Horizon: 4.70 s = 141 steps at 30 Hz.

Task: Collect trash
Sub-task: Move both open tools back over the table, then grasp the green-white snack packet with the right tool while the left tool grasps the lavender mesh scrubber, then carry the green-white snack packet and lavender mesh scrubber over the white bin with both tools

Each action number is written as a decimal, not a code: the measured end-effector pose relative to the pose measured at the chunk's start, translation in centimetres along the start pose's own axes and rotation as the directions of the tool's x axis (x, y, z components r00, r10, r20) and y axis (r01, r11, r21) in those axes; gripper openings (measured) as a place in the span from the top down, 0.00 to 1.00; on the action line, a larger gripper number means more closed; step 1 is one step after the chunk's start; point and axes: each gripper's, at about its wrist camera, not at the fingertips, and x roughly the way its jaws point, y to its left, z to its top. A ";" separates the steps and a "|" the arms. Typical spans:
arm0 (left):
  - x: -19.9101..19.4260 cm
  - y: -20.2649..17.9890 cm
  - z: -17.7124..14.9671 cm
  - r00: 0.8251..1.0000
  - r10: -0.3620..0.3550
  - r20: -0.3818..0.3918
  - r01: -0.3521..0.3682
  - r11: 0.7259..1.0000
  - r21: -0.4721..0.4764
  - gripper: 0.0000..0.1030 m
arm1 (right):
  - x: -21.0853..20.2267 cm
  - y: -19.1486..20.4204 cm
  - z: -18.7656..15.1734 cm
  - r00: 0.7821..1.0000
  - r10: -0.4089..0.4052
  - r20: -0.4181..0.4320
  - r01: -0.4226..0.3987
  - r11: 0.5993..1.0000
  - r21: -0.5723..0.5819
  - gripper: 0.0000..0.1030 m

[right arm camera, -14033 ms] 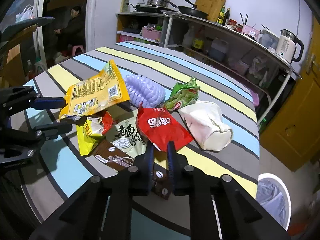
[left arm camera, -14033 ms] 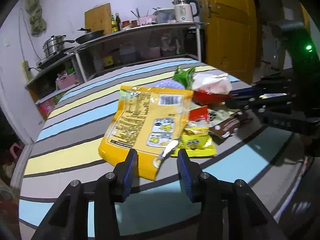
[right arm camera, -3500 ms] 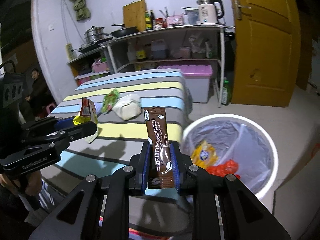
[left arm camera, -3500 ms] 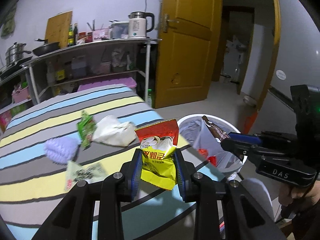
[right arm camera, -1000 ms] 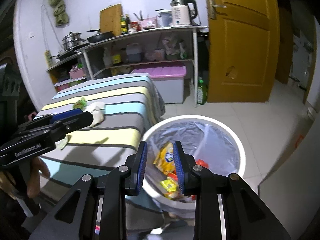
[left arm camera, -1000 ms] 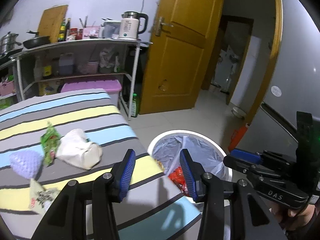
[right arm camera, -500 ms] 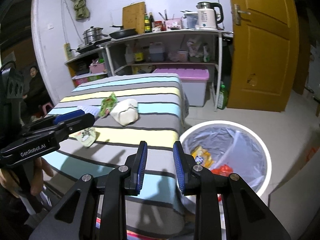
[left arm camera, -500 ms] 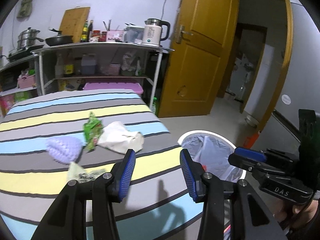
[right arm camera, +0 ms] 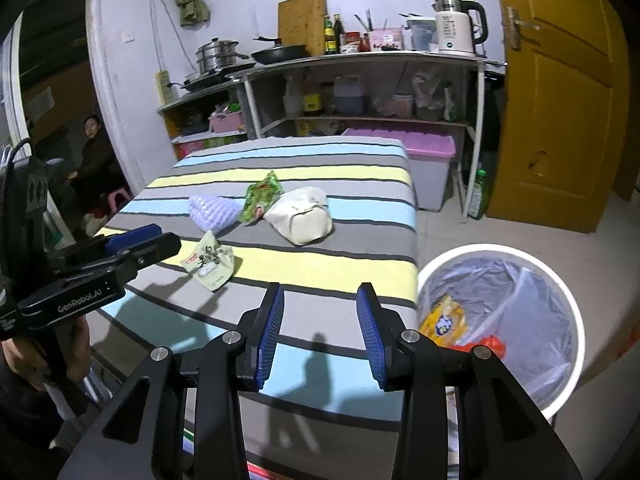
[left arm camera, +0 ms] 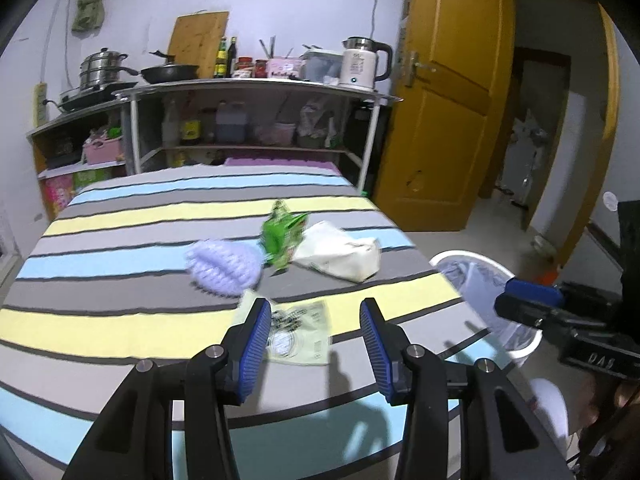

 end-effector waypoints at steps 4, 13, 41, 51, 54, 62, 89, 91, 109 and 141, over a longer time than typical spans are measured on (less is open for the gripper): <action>-0.1 1.5 -0.7 0.999 0.029 -0.013 -0.029 0.999 -0.014 0.56 | 0.9 0.7 0.1 1.000 0.025 -0.016 -0.025 1.000 -0.004 0.62; -0.2 4.7 -1.4 0.997 0.070 -0.030 -0.071 0.996 -0.047 0.56 | 2.8 2.3 0.6 0.996 0.079 -0.050 -0.080 0.996 -0.034 0.62; 0.1 9.8 -0.3 0.994 0.105 -0.015 -0.106 0.988 -0.109 0.56 | 13.3 8.5 2.9 0.957 0.180 -0.225 -0.217 0.964 -0.151 0.59; 1.4 10.0 0.9 0.997 0.076 -0.020 -0.077 0.990 -0.115 0.56 | 14.2 8.9 3.1 0.951 0.170 -0.257 -0.213 0.965 -0.150 0.84; 2.1 9.7 1.6 0.999 0.045 -0.030 -0.048 0.992 -0.114 0.46 | 13.6 8.5 2.9 0.956 0.171 -0.238 -0.209 0.968 -0.141 0.89; 5.5 8.8 3.1 0.997 0.008 -0.080 -0.018 0.991 -0.133 0.38 | 11.3 6.4 2.0 0.967 0.164 -0.196 -0.186 0.978 -0.096 0.89; 9.3 6.1 4.0 0.993 0.038 -0.116 -0.051 0.992 -0.112 0.78 | 8.9 2.2 1.0 0.981 0.129 -0.146 -0.131 0.991 -0.005 0.89; 8.4 5.7 3.8 0.994 0.035 -0.103 -0.046 0.994 -0.104 0.78 | 8.3 2.2 1.1 0.983 0.125 -0.131 -0.126 0.992 -0.004 0.89; 1.5 -0.5 3.5 0.998 -0.061 -0.023 0.061 0.998 -0.003 0.78 | 1.7 -0.9 1.1 1.000 0.018 -0.014 -0.017 0.999 0.045 0.89; 5.2 -15.0 4.4 0.957 -0.279 -0.076 0.289 0.938 0.190 0.77 | -4.7 -11.0 -1.0 0.979 -0.200 0.039 0.188 0.960 0.208 0.89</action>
